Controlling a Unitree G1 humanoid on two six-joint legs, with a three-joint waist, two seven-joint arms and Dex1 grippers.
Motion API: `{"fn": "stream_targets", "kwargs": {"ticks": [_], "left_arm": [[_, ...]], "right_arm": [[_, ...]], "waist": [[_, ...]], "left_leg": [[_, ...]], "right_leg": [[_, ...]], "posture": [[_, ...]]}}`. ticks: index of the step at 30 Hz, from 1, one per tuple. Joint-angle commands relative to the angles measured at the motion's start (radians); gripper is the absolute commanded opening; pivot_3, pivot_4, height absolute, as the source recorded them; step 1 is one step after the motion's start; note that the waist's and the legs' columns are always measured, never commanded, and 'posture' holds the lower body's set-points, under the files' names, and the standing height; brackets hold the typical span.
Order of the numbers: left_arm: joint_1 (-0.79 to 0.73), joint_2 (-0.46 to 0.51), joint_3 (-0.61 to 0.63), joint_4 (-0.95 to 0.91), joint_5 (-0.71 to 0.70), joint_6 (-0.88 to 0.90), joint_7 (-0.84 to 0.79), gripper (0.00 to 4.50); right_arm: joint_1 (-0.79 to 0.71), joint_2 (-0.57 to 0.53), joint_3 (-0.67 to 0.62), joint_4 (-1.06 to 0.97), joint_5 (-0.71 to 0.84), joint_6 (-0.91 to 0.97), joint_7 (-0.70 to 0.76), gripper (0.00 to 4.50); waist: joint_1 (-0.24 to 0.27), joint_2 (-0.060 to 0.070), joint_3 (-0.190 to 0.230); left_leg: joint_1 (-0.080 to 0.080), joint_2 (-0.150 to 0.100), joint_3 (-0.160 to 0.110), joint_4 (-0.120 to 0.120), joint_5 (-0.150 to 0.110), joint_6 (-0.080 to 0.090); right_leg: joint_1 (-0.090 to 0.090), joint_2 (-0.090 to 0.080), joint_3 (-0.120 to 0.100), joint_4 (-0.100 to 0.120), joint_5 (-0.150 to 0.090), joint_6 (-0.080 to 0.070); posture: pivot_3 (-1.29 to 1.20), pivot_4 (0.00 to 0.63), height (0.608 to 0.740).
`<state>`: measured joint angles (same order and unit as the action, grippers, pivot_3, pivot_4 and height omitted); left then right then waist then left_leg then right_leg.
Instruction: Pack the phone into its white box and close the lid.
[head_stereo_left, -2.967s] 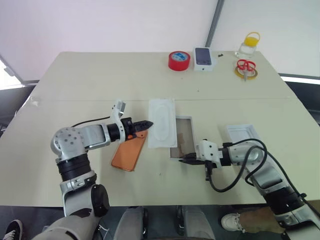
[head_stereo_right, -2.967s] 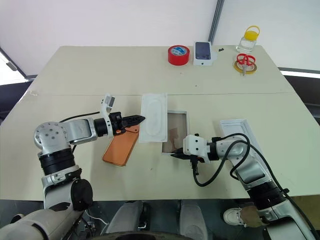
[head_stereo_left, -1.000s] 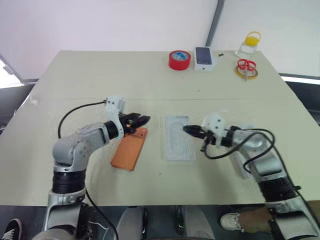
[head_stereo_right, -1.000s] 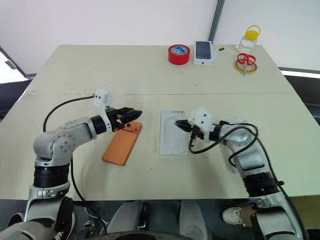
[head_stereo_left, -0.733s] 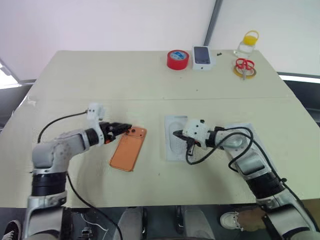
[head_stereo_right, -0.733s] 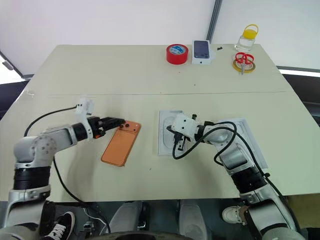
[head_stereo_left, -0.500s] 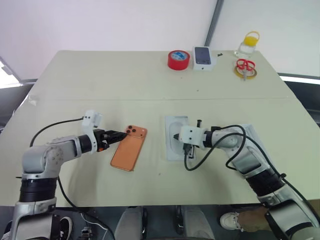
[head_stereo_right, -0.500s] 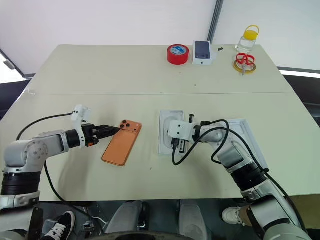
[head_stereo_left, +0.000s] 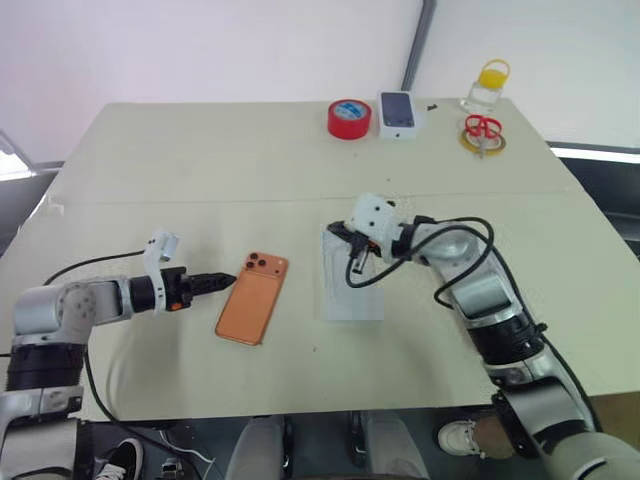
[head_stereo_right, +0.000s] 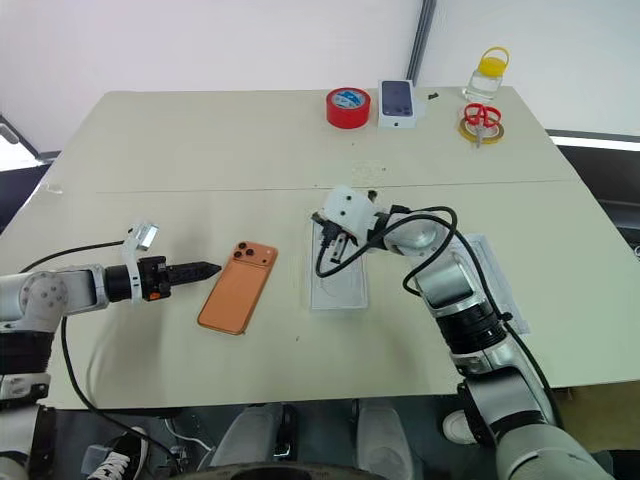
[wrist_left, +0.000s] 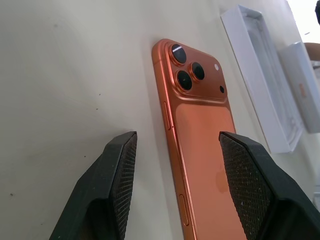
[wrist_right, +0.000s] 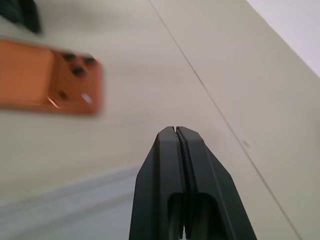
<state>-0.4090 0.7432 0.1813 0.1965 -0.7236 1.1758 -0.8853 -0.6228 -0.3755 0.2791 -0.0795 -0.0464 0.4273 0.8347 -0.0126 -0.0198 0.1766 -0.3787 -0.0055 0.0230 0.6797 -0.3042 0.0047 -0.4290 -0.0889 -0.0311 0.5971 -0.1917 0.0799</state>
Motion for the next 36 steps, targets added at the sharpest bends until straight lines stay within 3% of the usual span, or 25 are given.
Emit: {"fn": "stream_targets", "kwargs": {"ticks": [1,4,7,14,20,28,36], "left_arm": [[0.008,0.019,-0.093,0.018,0.043,-0.006,-0.051,2.75],[0.024,0.029,-0.135,0.004,0.055,-0.008,-0.086,2.75],[0.023,0.017,-0.138,-0.002,0.058,-0.01,-0.088,2.75],[0.051,0.001,-0.178,-0.025,0.099,-0.031,-0.076,2.75],[0.082,-0.035,-0.179,-0.082,0.075,0.037,-0.054,2.75],[0.052,-0.184,-0.076,-0.123,-0.014,0.183,0.039,2.75],[0.036,-0.183,-0.038,-0.115,-0.013,0.21,0.069,2.75]], "right_arm": [[-0.034,0.035,0.118,-0.071,-0.018,0.134,0.022,0.05],[-0.088,0.064,0.199,-0.006,-0.043,0.218,0.033,0.05],[-0.121,0.042,0.31,0.061,-0.086,0.188,0.091,0.05],[-0.13,0.049,0.403,0.114,-0.129,0.149,0.139,0.05],[-0.1,0.104,0.388,0.116,-0.113,0.151,0.127,0.05],[-0.087,0.123,0.38,0.138,-0.132,0.142,0.111,0.05],[-0.09,0.119,0.36,0.156,-0.14,0.118,0.095,0.05]], "waist": [[0.0,0.0,0.0],[-0.001,0.001,0.0],[0.001,0.001,0.0],[0.0,0.002,-0.002],[-0.001,0.007,-0.011],[0.004,0.014,-0.018],[-0.003,0.013,-0.018]], "left_leg": [[0.0,0.0,0.0,0.0,0.0,0.0],[0.0,-0.001,0.0,0.0,0.0,0.0],[0.0,-0.001,0.0,0.0,0.0,0.0],[0.002,-0.004,0.001,0.0,0.0,0.001],[0.004,-0.004,0.001,0.0,-0.001,0.001],[0.005,-0.006,0.0,0.0,-0.001,0.002],[0.004,-0.007,-0.001,-0.001,-0.001,0.002]], "right_leg": [[0.0,0.0,0.0,0.0,0.0,0.0],[0.0,-0.001,0.0,0.0,0.0,-0.001],[0.0,-0.002,0.0,0.0,0.0,-0.001],[0.002,-0.004,0.0,0.0,0.0,0.0],[0.003,-0.004,0.0,0.0,0.0,0.0],[0.006,-0.006,-0.001,0.0,0.0,0.0],[0.005,-0.006,-0.001,0.0,0.001,0.003]], "posture": [[0.0,0.15,0.74],[0.0,0.15,0.74],[0.0,0.15,0.74],[0.0,0.15,0.74],[0.0,0.15,0.74],[0.0,0.15,0.74],[0.0,0.15,0.74]]}}
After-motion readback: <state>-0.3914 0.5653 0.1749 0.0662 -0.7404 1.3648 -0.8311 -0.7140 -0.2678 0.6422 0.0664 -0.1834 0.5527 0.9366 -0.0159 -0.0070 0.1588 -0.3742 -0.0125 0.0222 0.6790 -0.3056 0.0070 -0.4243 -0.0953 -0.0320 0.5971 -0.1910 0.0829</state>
